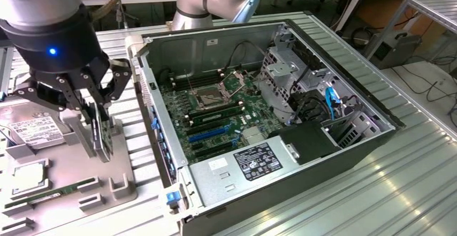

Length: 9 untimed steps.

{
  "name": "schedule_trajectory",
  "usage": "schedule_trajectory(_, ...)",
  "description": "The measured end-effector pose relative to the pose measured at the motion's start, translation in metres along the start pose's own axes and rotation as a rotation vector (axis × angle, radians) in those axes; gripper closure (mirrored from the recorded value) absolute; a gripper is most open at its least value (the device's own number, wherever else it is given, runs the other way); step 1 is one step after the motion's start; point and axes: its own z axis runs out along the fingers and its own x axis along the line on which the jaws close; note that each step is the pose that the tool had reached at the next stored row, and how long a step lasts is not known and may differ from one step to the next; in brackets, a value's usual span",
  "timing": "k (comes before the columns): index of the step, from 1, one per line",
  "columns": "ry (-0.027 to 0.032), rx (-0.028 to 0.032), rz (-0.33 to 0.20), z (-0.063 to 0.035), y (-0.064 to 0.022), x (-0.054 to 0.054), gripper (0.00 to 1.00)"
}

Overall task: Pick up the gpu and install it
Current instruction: 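Pick up the gpu and move the gpu toward the slot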

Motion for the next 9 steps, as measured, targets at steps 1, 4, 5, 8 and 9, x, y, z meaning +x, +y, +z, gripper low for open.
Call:
schedule_trajectory(1, 0.0003, 0.0001, 0.000, -0.0046, -0.0008, -0.001, 0.74)
schedule_trajectory(4, 0.0014, 0.0001, 0.000, -0.0180, -0.0034, -0.005, 0.74)
schedule_trajectory(5, 0.0019, 0.0001, 0.000, -0.0227, -0.0044, -0.006, 0.74)
schedule_trajectory(8, 0.0039, 0.0000, 0.000, -0.0359, -0.0070, -0.012, 0.74)
schedule_trajectory(9, 0.0048, -0.0001, 0.000, -0.0404, -0.0079, -0.014, 0.74)
